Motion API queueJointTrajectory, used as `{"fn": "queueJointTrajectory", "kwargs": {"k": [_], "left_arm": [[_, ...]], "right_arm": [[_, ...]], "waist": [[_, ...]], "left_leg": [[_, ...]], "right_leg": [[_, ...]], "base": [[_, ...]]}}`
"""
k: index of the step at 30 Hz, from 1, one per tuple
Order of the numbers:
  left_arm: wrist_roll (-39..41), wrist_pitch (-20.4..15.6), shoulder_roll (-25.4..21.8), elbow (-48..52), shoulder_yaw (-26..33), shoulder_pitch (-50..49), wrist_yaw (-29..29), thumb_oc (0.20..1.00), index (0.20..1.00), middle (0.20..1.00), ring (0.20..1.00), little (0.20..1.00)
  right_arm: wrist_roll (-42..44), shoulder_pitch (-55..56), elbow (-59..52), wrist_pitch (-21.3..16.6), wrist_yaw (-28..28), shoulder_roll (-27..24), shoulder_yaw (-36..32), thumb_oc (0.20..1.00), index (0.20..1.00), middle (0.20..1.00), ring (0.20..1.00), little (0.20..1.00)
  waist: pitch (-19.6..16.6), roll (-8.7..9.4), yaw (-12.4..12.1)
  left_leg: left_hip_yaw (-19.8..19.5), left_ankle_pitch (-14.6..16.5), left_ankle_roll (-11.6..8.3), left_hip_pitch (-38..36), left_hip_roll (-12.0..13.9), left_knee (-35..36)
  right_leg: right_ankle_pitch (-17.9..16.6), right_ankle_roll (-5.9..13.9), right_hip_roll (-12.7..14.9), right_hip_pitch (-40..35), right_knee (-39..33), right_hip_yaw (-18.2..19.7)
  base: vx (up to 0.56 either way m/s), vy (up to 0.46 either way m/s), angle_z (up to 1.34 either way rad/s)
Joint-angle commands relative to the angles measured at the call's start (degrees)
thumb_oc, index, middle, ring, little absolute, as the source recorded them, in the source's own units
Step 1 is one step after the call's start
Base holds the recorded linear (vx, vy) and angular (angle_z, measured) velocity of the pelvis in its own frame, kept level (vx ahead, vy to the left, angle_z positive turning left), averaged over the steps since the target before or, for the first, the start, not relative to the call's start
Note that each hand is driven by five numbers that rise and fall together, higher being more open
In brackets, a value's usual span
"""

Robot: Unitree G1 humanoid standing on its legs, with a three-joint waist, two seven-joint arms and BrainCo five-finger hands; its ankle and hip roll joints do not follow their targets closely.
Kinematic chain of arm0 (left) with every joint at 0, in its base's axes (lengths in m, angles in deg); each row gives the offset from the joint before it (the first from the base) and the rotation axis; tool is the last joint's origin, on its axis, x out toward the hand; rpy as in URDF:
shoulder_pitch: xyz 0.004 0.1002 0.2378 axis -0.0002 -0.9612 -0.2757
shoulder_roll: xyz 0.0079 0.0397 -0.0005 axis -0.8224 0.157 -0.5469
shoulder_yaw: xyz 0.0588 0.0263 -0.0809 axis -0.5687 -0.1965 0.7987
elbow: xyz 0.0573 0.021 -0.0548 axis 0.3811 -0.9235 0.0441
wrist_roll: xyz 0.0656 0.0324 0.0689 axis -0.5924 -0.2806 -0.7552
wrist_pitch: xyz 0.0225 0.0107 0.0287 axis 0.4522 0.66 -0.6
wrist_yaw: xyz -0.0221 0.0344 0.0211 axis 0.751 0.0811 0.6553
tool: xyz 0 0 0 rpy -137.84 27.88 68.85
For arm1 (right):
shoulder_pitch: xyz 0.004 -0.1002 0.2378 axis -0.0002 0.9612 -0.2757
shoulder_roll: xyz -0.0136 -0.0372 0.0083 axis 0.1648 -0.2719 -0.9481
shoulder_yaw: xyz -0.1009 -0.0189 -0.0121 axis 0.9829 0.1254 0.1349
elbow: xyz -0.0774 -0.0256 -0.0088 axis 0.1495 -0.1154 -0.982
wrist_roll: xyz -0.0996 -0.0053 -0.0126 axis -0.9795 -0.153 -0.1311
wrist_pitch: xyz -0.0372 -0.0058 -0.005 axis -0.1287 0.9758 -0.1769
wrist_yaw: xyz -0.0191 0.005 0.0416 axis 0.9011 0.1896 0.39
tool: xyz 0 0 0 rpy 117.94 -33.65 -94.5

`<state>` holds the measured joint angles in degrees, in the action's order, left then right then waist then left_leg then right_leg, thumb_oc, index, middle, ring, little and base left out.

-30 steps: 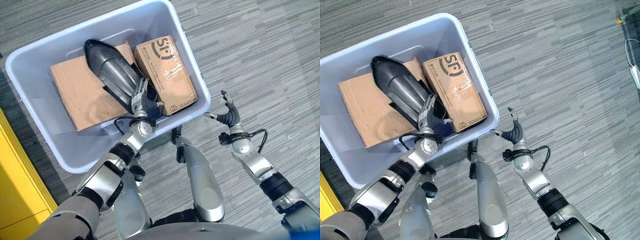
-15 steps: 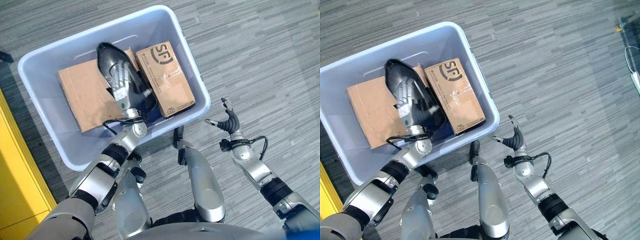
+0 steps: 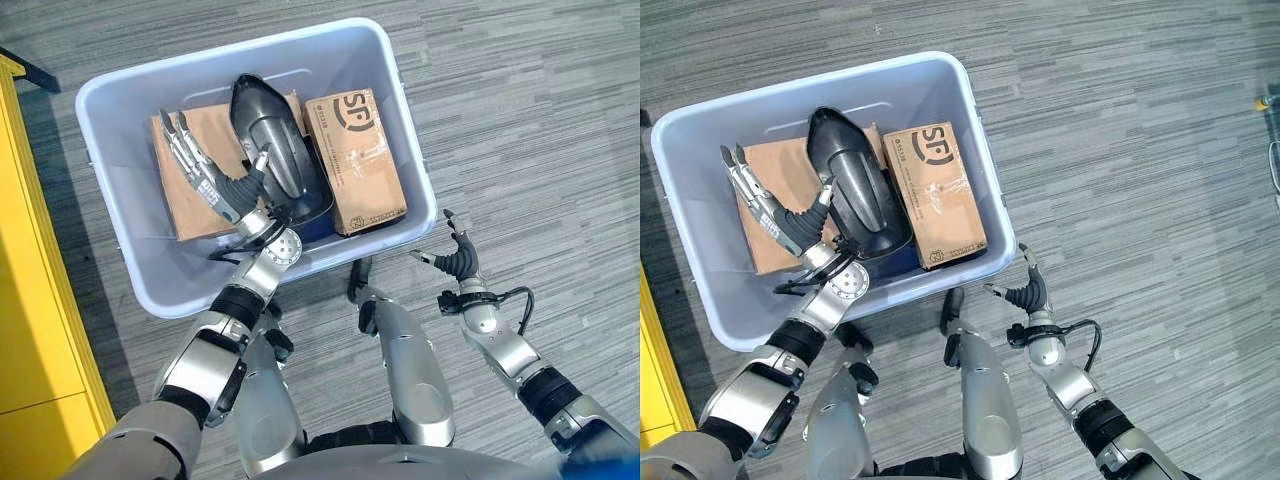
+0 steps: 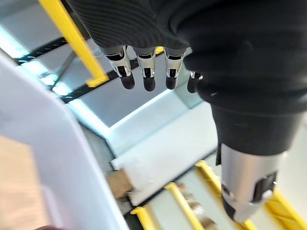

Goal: Move parts from the plastic box to the shelf.

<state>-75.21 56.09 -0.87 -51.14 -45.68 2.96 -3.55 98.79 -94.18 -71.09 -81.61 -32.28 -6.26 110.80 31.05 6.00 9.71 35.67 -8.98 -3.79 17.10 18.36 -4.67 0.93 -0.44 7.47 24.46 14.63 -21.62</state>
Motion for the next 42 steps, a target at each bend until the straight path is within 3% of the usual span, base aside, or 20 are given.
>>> {"fn": "queueJointTrajectory", "kwargs": {"k": [1, 2, 5, 7, 11, 13, 17, 23, 27, 36, 37, 42], "left_arm": [[8.39, -0.01, -1.81, 1.45, 1.17, -0.28, 12.10, 1.000, 1.000, 1.000, 1.000, 1.000], [13.06, 1.23, -0.87, 1.46, 0.65, -0.95, 17.66, 1.000, 1.000, 1.000, 1.000, 1.000], [25.33, 4.96, 3.10, 0.13, -0.36, -3.69, 26.12, 1.000, 1.000, 1.000, 1.000, 1.000], [24.62, 5.14, 3.42, -0.20, -0.64, -3.78, 26.47, 1.000, 1.000, 1.000, 1.000, 1.000], [36.46, 6.44, 5.50, -2.25, -1.05, -3.33, 26.40, 1.000, 1.000, 1.000, 1.000, 1.000], [38.27, 5.74, 5.80, -3.72, 0.01, -2.81, 26.10, 1.000, 1.000, 1.000, 1.000, 1.000], [38.20, 8.12, 6.19, -5.46, 0.74, -1.72, 23.42, 1.000, 1.000, 1.000, 1.000, 1.000], [37.46, 7.01, 5.34, -9.22, 3.21, 1.38, 15.05, 1.000, 1.000, 1.000, 1.000, 1.000], [36.57, 8.11, 4.23, -10.48, 4.47, 3.02, 13.56, 1.000, 1.000, 1.000, 1.000, 1.000], [29.31, 16.93, -0.63, -14.47, 4.74, 8.17, 12.19, 1.000, 1.000, 1.000, 1.000, 1.000], [30.11, 19.65, -2.00, -16.34, 4.53, 10.16, 14.26, 1.000, 1.000, 1.000, 1.000, 1.000], [31.47, 23.61, -3.31, -21.06, 4.12, 12.02, 19.94, 1.000, 1.000, 1.000, 1.000, 1.000]], "right_arm": [[1.41, -0.69, -2.11, -2.10, 1.08, 2.39, 0.27, 1.000, 1.000, 1.000, 1.000, 1.000], [1.35, -0.65, -2.43, -1.68, 0.67, 2.39, 0.05, 1.000, 1.000, 1.000, 1.000, 1.000], [1.02, -0.58, -3.38, -0.11, 0.08, 2.81, -0.90, 1.000, 1.000, 1.000, 1.000, 1.000], [0.97, -0.66, -3.59, 0.21, -0.08, 2.82, -1.04, 1.000, 1.000, 1.000, 1.000, 1.000], [0.94, -1.65, -5.26, 2.99, -1.19, 2.07, -1.70, 1.000, 1.000, 1.000, 1.000, 1.000], [1.25, -2.35, -5.54, 4.04, -1.08, 2.02, -1.41, 1.000, 1.000, 1.000, 1.000, 1.000], [1.64, -2.92, -5.68, 4.53, -1.46, 1.74, -1.55, 1.000, 1.000, 1.000, 1.000, 1.000], [2.70, -4.19, -5.42, 5.33, -0.79, 1.48, -0.44, 1.000, 1.000, 1.000, 1.000, 1.000], [3.24, -4.39, -5.22, 5.09, -0.38, 1.21, 0.10, 1.000, 1.000, 1.000, 1.000, 1.000], [4.62, -4.74, -5.12, 4.69, 0.33, 0.71, 1.02, 1.000, 1.000, 1.000, 1.000, 1.000], [5.04, -5.03, -5.07, 4.74, 0.37, 0.37, 1.28, 1.000, 1.000, 1.000, 1.000, 1.000], [4.81, -5.34, -4.91, 4.79, -0.08, 0.15, 1.47, 1.000, 1.000, 1.000, 1.000, 1.000]], "waist": [[-1.26, 4.18, -0.91], [-1.25, 4.35, -0.96], [-1.25, 4.53, -0.78], [-1.25, 4.58, -0.68], [-1.25, 4.52, 0.11], [-1.25, 4.64, 0.45], [-1.25, 4.94, 0.87], [-1.25, 5.59, 1.80], [-1.25, 5.83, 2.07], [-1.25, 6.50, 3.01], [-1.25, 6.57, 3.52], [-1.25, 6.48, 4.42]], "left_leg": [[-3.57, 4.22, -7.97, 1.77, 5.30, -7.55], [-3.44, 4.18, -8.03, 1.71, 5.54, -7.53], [-3.16, 4.17, -8.00, 1.41, 5.68, -7.41], [-3.03, 4.19, -8.00, 1.34, 5.70, -7.37], [-2.47, 3.29, -8.44, 1.17, 6.21, -7.78], [-2.28, 3.13, -8.58, 1.19, 6.52, -8.19], [-2.23, 2.77, -8.92, 1.62, 7.20, -8.80], [-1.60, 2.43, -9.34, 1.72, 8.07, -8.99], [-1.54, 2.36, -9.54, 2.08, 8.42, -9.27], [-1.05, 2.62, -9.66, 2.20, 8.87, -10.07], [-0.95, 2.73, -9.71, 2.58, 8.95, -10.39], [-0.66, 2.91, -9.73, 3.46, 8.94, -10.95]], "right_leg": [[0.15, 5.28, -0.56, -3.09, -5.83, -2.15], [0.01, 5.30, -0.55, -3.23, -5.92, -2.44], [-0.28, 5.51, -0.64, -3.41, -6.11, -2.51], [-0.31, 5.51, -0.67, -3.42, -6.16, -2.48], [-0.02, 5.20, -1.13, -3.31, -5.95, -2.02], [0.30, 5.01, -1.33, -3.21, -5.66, -1.76], [0.38, 4.76, -1.45, -2.93, -5.46, -1.64], [0.54, 4.43, -1.60, -2.56, -5.45, -1.52], [0.57, 4.28, -1.58, -2.20, -5.32, -1.61], [0.47, 4.05, -1.69, -1.66, -5.26, -1.27], [0.31, 4.07, -1.71, -0.95, -5.17, -0.87], [0.25, 3.98, -1.66, 0.34, -4.94, -0.52]], "base": [[0.00, -0.078, 0.01], [0.01, -0.060, 0.02], [0.02, -0.038, 0.04], [0.00, -0.015, 0.02], [0.00, 0.000, 0.00], [0.02, -0.007, -0.05], [0.01, -0.025, -0.06], [0.01, -0.020, -0.04], [0.00, -0.041, -0.03], [0.00, -0.039, -0.03], [0.00, -0.022, -0.09], [-0.01, -0.009, -0.14]]}}
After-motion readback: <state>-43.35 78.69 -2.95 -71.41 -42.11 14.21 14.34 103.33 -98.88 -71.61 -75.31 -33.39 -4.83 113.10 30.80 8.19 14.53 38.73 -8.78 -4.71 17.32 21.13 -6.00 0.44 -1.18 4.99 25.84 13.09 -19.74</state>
